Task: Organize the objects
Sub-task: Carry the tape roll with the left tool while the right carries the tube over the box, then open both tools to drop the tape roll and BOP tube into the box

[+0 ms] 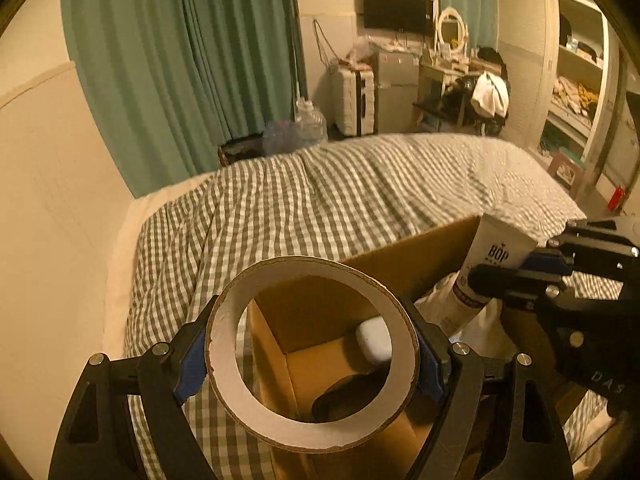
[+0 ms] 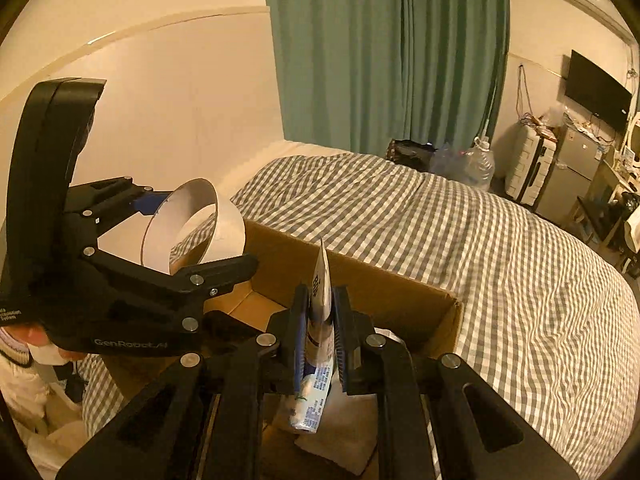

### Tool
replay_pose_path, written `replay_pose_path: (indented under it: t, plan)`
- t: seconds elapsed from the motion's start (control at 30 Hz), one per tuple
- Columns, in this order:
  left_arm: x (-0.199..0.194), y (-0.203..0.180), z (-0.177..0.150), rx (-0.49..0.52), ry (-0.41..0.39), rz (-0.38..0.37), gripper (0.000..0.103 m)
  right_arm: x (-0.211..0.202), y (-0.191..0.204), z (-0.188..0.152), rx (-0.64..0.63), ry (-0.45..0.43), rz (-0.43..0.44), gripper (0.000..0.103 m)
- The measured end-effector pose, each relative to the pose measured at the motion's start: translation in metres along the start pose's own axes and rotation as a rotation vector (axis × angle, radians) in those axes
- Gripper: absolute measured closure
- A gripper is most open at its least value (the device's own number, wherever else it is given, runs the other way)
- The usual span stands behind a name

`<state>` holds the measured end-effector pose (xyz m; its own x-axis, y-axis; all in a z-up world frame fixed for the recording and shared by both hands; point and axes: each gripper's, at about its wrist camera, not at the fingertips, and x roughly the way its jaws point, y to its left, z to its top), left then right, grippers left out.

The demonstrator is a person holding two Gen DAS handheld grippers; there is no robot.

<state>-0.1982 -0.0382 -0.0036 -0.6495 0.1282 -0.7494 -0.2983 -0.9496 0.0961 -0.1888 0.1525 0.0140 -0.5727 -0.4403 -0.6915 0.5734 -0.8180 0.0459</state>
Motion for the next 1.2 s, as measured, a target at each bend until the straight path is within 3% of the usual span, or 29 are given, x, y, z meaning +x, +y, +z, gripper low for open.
replay_pose_path:
  t: [0.17, 0.2, 0.23, 0.3, 0.4, 0.53, 0.7, 0.93, 1.2]
  plan:
    - [0.007, 0.004, 0.003, -0.002, 0.045, -0.025, 0.011, 0.006, -0.007, 0.002, 0.006, 0.0, 0.017, 0.089]
    - [0.007, 0.005, 0.003, -0.006, 0.051, -0.042, 0.006, 0.007, -0.009, 0.003, 0.01, -0.001, 0.019, 0.078]
    - [0.007, 0.005, 0.003, -0.008, 0.052, -0.05, 0.005, 0.007, -0.011, 0.002, 0.015, -0.004, 0.02, 0.06]
    - [0.004, 0.004, 0.004, -0.005, 0.047, -0.05, 0.004, 0.006, -0.013, 0.004, 0.023, -0.01, 0.019, 0.046]
    - [0.003, 0.004, 0.005, -0.008, 0.053, -0.03, 0.003, 0.0, -0.014, 0.005, 0.023, -0.023, 0.023, 0.042]
    - [0.003, 0.005, 0.008, -0.044, 0.063, -0.017, 0.002, -0.013, -0.014, 0.007, 0.027, -0.051, 0.004, 0.023]
    - [-0.011, 0.009, 0.012, -0.116, 0.046, -0.017, 0.002, -0.039, -0.012, 0.008, 0.017, -0.098, -0.027, 0.017]
    - [-0.067, 0.012, 0.015, -0.158, -0.063, 0.032, 0.001, -0.097, -0.006, 0.014, 0.001, -0.233, -0.109, 0.015]
    - [-0.121, 0.005, -0.015, -0.125, -0.173, 0.162, 0.0, -0.145, 0.019, -0.018, -0.043, -0.263, -0.155, 0.015]
